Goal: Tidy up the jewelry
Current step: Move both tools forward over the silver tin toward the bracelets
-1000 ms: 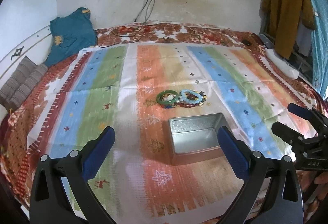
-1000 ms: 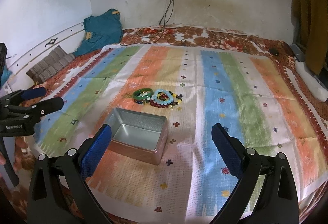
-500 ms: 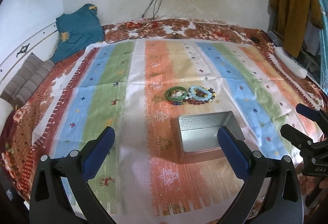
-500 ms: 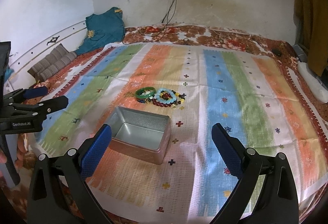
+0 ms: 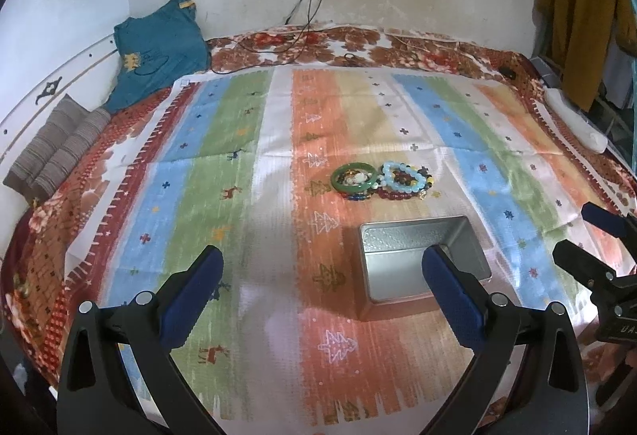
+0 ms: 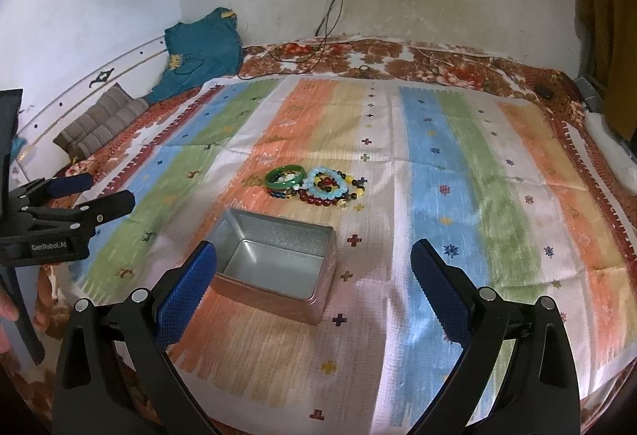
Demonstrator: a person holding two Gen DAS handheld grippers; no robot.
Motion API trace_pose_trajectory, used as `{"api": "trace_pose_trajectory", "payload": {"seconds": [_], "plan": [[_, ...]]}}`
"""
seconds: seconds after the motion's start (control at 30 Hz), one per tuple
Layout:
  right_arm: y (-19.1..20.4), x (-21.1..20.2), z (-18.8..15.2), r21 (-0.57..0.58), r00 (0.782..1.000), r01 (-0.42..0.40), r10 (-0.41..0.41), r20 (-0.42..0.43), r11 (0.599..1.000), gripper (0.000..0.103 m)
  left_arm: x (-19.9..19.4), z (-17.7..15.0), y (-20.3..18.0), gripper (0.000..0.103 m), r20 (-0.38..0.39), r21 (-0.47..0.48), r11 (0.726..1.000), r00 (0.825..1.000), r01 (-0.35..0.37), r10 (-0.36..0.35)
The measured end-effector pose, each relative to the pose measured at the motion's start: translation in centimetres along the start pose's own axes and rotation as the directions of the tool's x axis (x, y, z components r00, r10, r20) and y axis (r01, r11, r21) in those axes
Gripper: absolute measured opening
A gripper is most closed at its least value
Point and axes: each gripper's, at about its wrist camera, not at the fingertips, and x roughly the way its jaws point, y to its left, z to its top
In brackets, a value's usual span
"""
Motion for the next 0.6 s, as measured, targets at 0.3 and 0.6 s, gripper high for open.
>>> {"api": "trace_pose_trajectory", "payload": {"seconds": [0.3,0.6], "plan": [[-0.4,1.2,1.5,0.013,1.0,0.027,-0.027,-0.007,1.0,0.099,1.9,1.2,0.2,0.097,-0.026,0.005,1.0,1.0,0.007,-0.007],[-0.7,3.6,2.8,0.025,0.999,0.029,-0.028,-0.047,0.999,0.099,3.7,2.2,0.3,0.097,-0.053,0.013,1.0,0.998,-0.016,0.017]]}}
